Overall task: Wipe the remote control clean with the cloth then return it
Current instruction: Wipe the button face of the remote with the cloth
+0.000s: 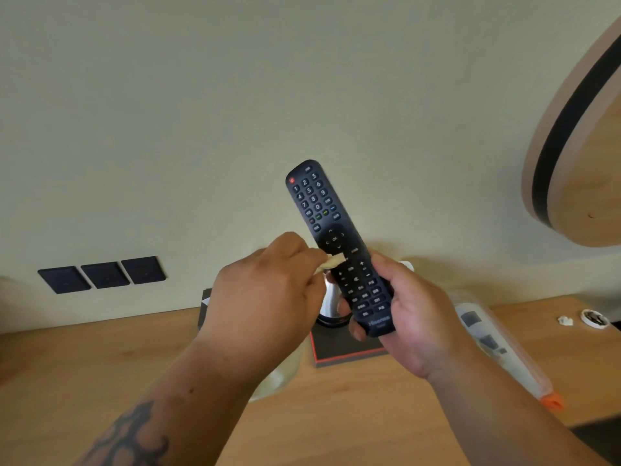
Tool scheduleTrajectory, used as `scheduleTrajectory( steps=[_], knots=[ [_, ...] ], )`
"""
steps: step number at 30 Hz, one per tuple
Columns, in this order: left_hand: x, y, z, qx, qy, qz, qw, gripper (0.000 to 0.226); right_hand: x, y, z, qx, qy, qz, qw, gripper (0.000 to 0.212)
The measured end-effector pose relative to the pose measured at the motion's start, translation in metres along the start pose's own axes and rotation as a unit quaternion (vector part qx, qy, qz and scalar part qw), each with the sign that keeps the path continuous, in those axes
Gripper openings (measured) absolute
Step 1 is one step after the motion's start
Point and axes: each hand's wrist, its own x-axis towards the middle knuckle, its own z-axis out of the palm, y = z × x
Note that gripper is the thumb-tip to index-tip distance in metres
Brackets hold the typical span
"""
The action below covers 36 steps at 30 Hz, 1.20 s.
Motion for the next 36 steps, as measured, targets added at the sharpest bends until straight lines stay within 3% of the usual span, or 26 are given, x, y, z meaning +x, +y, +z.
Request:
scheduleTrajectory(
  steps=[8, 11, 15, 20, 27, 36],
  knots=[
    [0.007, 0.025, -0.01, -0.068, 0.051, -0.013, 0.996, 0.017, 0.003, 0.002, 0.004, 0.011, 0.007, 0.012, 1.0, 0.038],
    [0.01, 0.03, -0.005, -0.077, 0.034, 0.008, 0.996, 0.021, 0.0, -0.001, 0.011, 0.001, -0.004, 0.006, 1.0, 0.029],
    [0.003, 0.022, -0.002, -0.063, 0.017, 0.015, 0.998, 0.021, 0.0, -0.002, 0.006, -0.026, -0.001, 0.001, 1.0, 0.042],
    [-0.006, 0.008, 0.004, -0.039, -0.008, -0.001, 0.999, 0.017, 0.0, -0.003, -0.002, 0.0, 0.019, -0.003, 1.0, 0.039],
    [0.006, 0.031, -0.007, -0.086, 0.05, -0.019, 0.995, 0.018, 0.003, -0.001, 0.008, 0.066, 0.021, -0.004, 0.998, 0.037],
    [-0.005, 0.021, -0.001, 0.02, -0.034, 0.136, 0.99, 0.017, 0.004, -0.004, 0.004, 0.043, 0.02, 0.009, 0.999, 0.041]
  ],
)
